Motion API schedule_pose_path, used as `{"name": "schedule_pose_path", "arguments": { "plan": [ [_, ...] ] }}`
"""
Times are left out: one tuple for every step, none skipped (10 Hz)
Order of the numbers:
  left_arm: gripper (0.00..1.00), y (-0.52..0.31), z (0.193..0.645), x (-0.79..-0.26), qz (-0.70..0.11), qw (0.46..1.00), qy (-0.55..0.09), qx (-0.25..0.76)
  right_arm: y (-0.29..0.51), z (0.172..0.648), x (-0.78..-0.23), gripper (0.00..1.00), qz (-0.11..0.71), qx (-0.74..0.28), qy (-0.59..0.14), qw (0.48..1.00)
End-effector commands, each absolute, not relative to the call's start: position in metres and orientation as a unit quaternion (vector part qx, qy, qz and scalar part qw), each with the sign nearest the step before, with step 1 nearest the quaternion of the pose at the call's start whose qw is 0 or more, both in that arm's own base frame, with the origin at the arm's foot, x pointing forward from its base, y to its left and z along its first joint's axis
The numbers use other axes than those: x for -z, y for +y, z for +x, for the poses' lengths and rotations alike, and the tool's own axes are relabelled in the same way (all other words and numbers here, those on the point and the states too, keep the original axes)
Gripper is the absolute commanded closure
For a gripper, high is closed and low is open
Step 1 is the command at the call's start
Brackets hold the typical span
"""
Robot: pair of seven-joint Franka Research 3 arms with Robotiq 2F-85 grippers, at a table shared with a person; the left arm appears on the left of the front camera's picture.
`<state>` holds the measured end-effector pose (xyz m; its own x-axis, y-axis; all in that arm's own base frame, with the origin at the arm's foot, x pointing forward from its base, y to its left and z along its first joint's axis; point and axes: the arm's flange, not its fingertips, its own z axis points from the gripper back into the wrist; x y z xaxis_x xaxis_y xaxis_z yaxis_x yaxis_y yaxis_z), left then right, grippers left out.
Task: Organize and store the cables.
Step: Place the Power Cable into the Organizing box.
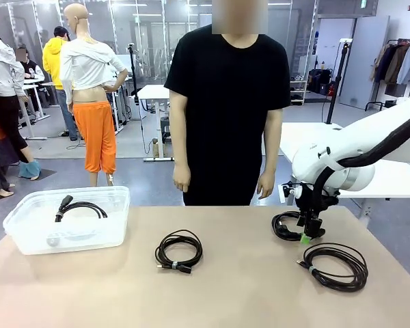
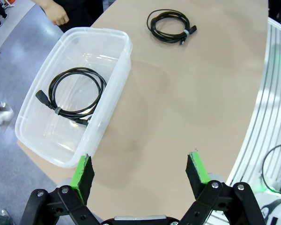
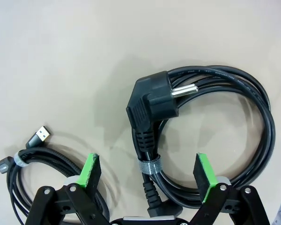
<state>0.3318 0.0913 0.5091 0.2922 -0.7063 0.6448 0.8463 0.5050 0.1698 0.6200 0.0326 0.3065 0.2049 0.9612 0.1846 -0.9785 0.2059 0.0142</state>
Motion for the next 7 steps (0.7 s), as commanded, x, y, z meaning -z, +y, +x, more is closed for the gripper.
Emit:
{"name": "schedule_pose_path", "arguments": {
  "plan": [
    [0.0,0.0915,0.3317,-0.5088,-0.104,0.794,-0.342,0.493,0.034,0.6283,-0.304,0.0,0.057,-0.616,-0.057,0.784],
    [0.0,0.0915,0.3317,-0.5088,-0.104,0.794,-0.342,0.493,0.0346,0.6289,-0.3012,0.0,0.058,-0.616,-0.051,0.784],
    [0.0,0.0915,0.3317,-0.5088,-0.104,0.794,-0.342,0.493,0.0365,0.6297,-0.2993,0.0,0.057,-0.618,-0.046,0.783],
    [0.0,0.0915,0.3317,-0.5088,-0.104,0.794,-0.342,0.493,0.0371,0.6306,-0.2983,0.11,0.054,-0.619,-0.04,0.782],
    [0.0,0.0915,0.3317,-0.5088,-0.104,0.794,-0.342,0.493,0.0368,0.6313,-0.2973,0.45,0.051,-0.621,-0.038,0.781],
    [0.0,0.0915,0.3317,-0.5088,-0.104,0.794,-0.342,0.493,0.036,0.6319,-0.2969,0.71,0.05,-0.621,-0.036,0.782],
    [0.0,0.0915,0.3317,-0.5088,-0.104,0.794,-0.342,0.493,0.0367,0.6319,-0.297,0.65,0.048,-0.62,-0.032,0.783]
  ]
}}
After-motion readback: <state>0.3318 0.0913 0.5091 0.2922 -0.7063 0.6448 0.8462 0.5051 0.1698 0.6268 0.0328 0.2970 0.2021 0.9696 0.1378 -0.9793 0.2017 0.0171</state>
